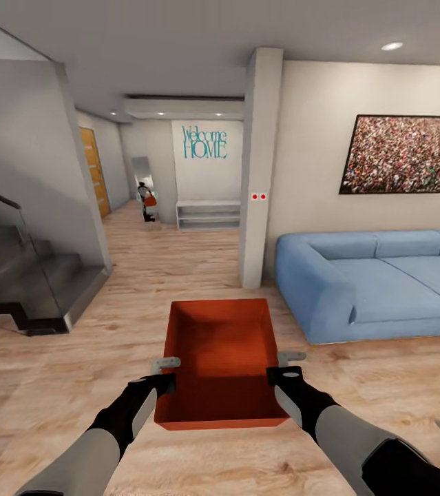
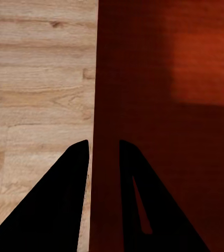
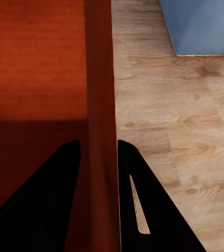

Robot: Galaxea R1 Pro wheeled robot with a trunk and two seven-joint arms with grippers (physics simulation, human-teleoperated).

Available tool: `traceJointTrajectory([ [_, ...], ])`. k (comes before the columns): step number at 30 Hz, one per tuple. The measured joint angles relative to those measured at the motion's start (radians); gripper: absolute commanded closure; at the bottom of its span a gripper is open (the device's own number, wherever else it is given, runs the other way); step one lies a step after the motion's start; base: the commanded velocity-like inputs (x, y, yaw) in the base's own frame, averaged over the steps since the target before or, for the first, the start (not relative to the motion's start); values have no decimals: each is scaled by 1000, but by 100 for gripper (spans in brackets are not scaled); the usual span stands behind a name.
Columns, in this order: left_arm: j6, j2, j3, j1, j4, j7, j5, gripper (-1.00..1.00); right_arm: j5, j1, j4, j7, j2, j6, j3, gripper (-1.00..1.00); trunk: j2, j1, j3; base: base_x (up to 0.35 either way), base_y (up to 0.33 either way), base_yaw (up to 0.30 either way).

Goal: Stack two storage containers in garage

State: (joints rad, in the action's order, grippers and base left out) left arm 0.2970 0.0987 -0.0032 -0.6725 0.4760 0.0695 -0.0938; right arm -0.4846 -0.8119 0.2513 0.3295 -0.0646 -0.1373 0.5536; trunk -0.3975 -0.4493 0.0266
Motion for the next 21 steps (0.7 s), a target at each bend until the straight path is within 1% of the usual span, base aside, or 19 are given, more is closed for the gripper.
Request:
traceJointTrajectory([
  [17, -1, -1, 0, 0, 0, -2, 0, 100, 3, 0, 0, 2, -1, 0, -2, 100, 0, 0, 0, 1, 0, 285],
  [21, -1, -1, 0, 0, -2, 0, -1, 100, 3, 0, -2, 1, -2, 0, -2, 100, 0, 0, 0, 156, 0, 133],
])
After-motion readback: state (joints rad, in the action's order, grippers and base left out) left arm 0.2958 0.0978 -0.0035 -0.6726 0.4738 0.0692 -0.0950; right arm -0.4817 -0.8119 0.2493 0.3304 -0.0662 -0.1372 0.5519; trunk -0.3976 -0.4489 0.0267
